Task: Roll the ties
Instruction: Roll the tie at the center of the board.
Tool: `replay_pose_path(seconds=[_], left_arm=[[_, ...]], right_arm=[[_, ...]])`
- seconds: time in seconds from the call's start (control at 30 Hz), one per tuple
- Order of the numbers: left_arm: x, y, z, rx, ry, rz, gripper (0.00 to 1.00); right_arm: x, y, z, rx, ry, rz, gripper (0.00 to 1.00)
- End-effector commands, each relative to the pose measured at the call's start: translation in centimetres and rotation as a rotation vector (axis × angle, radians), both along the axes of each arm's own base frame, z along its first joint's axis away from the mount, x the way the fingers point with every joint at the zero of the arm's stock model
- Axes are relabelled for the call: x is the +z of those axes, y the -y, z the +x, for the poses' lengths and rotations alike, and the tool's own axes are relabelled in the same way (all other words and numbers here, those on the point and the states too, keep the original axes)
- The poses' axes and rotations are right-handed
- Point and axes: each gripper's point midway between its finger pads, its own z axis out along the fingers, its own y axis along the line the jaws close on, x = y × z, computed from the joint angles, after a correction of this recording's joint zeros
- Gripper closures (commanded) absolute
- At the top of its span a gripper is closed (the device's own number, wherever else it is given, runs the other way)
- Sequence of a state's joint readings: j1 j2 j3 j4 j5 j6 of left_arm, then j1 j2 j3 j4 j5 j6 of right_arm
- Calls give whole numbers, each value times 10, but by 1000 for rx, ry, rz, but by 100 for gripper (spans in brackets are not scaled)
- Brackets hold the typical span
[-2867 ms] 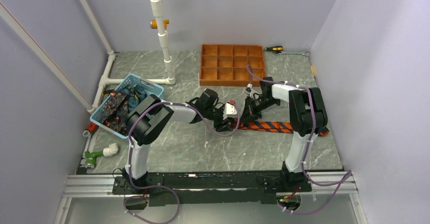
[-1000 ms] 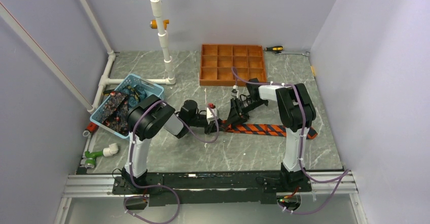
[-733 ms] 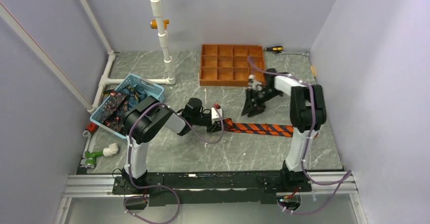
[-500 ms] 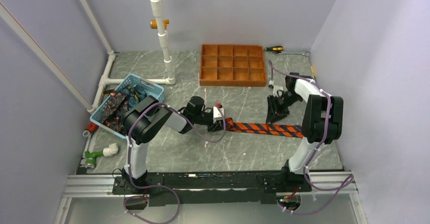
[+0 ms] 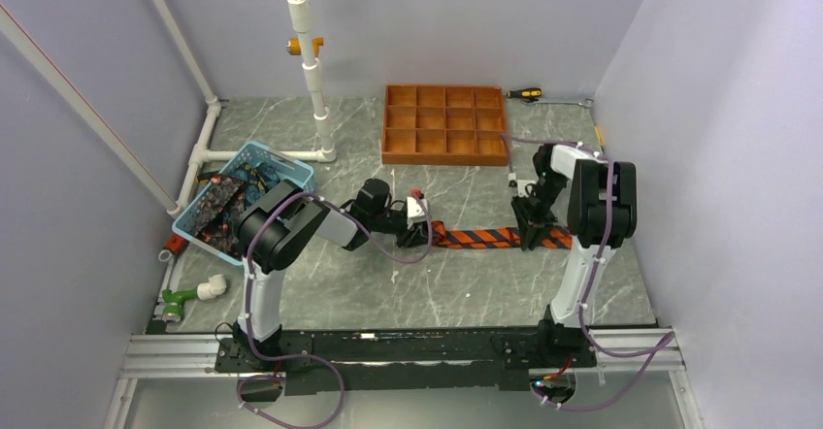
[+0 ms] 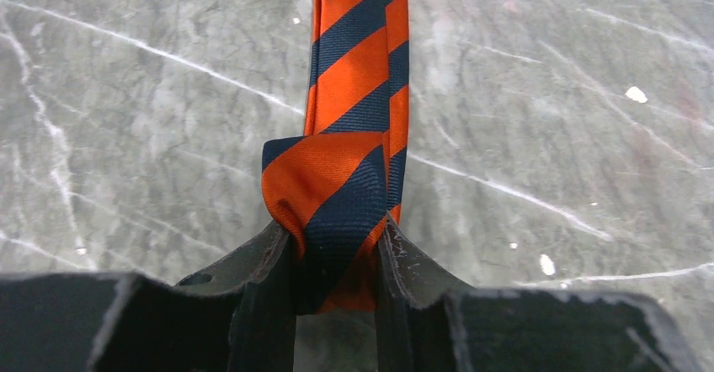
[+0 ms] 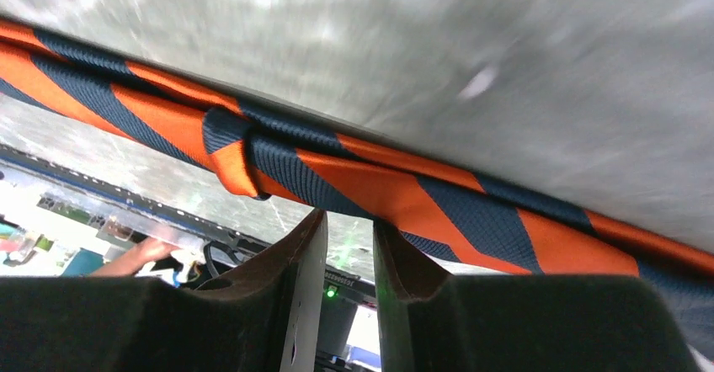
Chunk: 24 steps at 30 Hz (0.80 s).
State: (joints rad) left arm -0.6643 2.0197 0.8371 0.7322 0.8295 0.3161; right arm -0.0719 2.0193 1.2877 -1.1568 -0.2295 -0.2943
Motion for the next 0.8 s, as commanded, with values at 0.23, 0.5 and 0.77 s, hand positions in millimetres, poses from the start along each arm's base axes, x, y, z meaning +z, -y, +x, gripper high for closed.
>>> replay_pose_path(seconds=[0.23,0.5,0.77], left_arm=[[-38,-31,10,35,-46,192,100],[-63,-53,0,35,-58,340,100],[-74,-55,-12,-9,-13,430,99]], right_arm=[[-34,22,86,80,237,-33,69],[62,-63,82,-99,375,426,46],[84,-162,81,-193,304,685,41]])
